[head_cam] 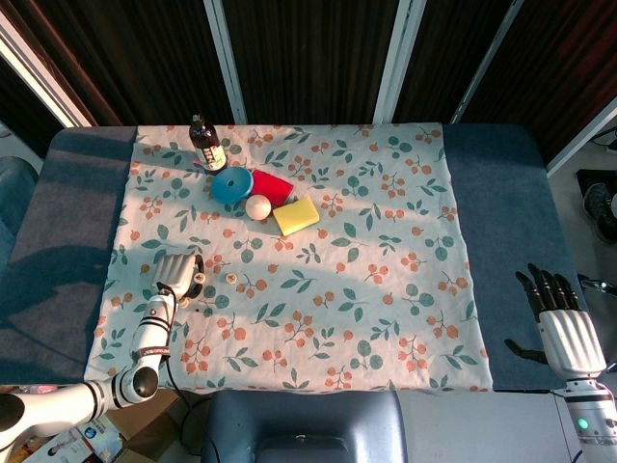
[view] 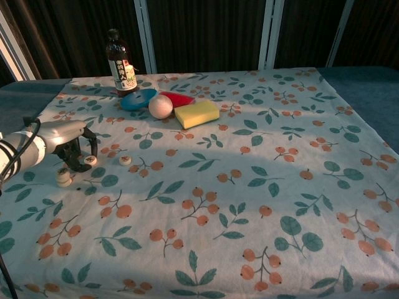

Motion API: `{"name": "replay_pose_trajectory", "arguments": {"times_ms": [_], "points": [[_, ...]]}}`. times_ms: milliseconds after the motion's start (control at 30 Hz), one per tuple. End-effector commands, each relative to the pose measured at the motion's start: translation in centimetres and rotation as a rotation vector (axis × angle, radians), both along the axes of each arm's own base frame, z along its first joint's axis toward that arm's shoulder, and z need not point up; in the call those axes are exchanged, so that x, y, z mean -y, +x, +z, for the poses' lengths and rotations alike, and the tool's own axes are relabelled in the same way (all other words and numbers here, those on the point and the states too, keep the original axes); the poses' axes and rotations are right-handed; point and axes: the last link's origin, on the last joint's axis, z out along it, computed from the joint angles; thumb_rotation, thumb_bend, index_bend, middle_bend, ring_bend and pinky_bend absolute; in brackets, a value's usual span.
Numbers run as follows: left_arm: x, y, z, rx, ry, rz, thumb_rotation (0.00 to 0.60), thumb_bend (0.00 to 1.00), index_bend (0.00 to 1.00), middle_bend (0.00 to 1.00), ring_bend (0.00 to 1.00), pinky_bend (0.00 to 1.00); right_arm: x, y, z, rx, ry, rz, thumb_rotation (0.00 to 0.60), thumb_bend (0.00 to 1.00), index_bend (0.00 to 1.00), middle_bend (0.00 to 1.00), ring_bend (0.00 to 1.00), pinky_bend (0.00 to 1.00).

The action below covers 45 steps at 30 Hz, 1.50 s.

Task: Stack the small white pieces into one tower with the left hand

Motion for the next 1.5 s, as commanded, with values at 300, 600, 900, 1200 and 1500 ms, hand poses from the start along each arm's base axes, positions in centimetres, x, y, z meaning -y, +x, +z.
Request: {"name": "replay_pose_trajectory", "arguments": {"times_ms": [300,600,900,1200,1500], "points": [[0.0,0.5,0.9,0.026,0.020,-0.021,0.600,0.36,0.52,1.00,1.00,1.00,0.0,0.0,0.0,-0.001,0.000,0.000,0.600,0.16,0.00,0.00,0.00,0.00],[1.8,1.7,4.6,0.075,0.037,-0.080,0.600,0.37,0.52,1.00,1.00,1.00,0.0,0.0,0.0,0.000,0.003,0.001,0.600,0.16,0.00,0.00,0.00,0.00],[4.2,0.0,6.5,0.074,-0.032,-0.044,0.600,0.37,0.52,1.00,1.00,1.00,0.0,0.2,-0.2,0.000,0.008,0.006,0.600,0.16,0.00,0.00,0.00,0.00],[4.5,-0.4,5.8,0.064,-0.066,-0.043,0.600,0.37,0.51,1.00,1.00,1.00,0.1,0.1,-0.4,-0.005,0.010,0.000,0.600,0.16,0.00,0.00,0.00,0.00],[4.5,-0.7,5.5,0.059,-0.073,-0.034,0.600,0.37,0.50,1.00,1.00,1.00,0.0,0.1,-0.3,-0.002,0.008,0.002,0.600,0.16,0.00,0.00,0.00,0.00]]}}
